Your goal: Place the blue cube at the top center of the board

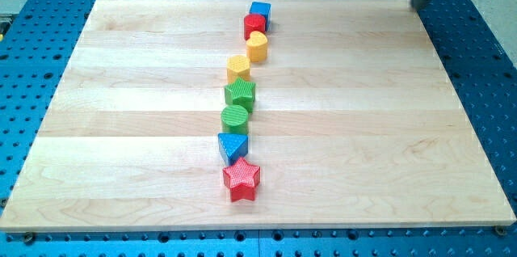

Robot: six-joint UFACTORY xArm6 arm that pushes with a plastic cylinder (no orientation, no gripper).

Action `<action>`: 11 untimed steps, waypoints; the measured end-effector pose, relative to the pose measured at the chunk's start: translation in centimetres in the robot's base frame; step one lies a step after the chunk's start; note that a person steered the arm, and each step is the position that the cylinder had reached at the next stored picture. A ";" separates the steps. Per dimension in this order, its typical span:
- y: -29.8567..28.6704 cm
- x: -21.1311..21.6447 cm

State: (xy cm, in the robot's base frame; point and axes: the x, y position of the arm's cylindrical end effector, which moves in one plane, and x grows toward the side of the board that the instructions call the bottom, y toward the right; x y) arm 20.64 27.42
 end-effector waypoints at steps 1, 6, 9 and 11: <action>-3.1 0.9; -23.5 4.6; -34.3 9.0; -33.7 7.1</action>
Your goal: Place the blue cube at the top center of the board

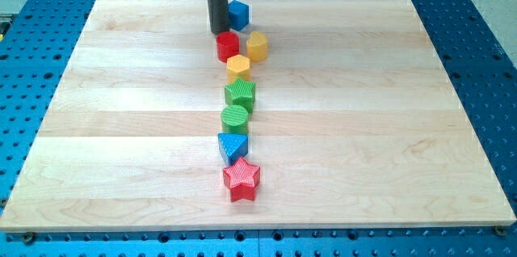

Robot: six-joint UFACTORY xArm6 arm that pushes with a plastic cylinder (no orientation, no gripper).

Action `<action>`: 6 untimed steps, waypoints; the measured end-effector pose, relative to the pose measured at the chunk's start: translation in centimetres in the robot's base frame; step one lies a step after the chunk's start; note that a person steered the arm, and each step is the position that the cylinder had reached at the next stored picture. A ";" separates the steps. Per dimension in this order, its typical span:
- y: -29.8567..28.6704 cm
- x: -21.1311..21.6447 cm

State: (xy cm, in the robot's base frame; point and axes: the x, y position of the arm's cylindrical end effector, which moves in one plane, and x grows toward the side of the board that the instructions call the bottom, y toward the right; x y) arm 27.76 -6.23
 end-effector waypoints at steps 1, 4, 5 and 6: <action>0.0 0.0; 1.2 -0.3; 1.2 -0.3; 1.2 -0.5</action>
State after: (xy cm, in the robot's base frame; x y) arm 27.24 -4.98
